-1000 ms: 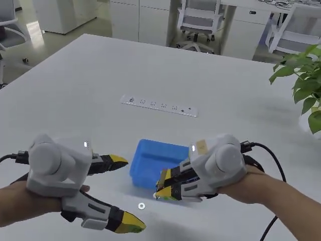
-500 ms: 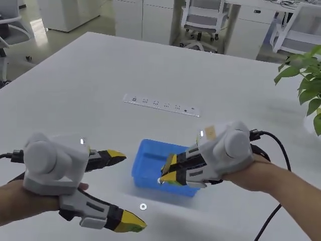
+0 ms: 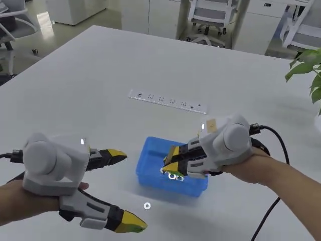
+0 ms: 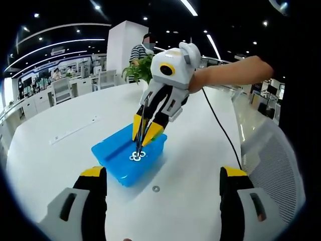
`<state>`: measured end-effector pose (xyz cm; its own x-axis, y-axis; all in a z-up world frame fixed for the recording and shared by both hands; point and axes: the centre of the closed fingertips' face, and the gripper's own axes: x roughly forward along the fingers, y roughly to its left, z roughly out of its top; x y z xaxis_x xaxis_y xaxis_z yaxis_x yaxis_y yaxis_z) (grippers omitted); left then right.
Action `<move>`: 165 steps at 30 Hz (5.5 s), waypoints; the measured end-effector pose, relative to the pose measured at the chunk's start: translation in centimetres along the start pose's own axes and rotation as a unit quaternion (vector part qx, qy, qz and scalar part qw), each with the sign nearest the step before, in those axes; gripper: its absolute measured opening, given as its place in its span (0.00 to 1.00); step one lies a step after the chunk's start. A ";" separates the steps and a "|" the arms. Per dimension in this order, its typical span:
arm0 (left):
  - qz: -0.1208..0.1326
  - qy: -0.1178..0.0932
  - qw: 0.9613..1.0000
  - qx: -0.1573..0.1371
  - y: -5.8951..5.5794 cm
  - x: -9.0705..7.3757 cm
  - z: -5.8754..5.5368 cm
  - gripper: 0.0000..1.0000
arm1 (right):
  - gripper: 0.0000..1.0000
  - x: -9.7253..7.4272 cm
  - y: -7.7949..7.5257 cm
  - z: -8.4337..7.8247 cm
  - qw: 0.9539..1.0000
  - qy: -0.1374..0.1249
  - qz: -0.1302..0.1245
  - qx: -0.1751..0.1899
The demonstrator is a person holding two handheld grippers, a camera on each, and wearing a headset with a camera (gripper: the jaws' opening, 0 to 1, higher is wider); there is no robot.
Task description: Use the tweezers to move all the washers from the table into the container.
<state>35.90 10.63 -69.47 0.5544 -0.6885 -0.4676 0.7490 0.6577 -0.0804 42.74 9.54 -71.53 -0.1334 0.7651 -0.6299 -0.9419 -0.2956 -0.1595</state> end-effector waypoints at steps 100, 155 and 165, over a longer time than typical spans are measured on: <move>-0.038 0.013 0.990 0.133 5.5 6.6 4.0 0.06 | 0.12 3.7 -1.7 -3.1 0.999 0.027 0.021 -0.007; -0.035 0.018 0.993 0.114 0.8 1.5 4.3 0.06 | 0.50 -6.7 3.3 -3.8 0.988 0.018 -0.110 0.108; -0.039 0.027 0.994 0.102 0.0 1.5 2.5 0.06 | 0.55 -7.3 4.8 -4.0 0.985 0.010 -0.118 0.126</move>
<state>37.70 8.83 -67.97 0.4765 -0.7137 -0.5134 0.8495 0.5242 0.0596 40.46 0.28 -70.69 0.1026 0.7830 -0.6135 -0.9929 0.0433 -0.1108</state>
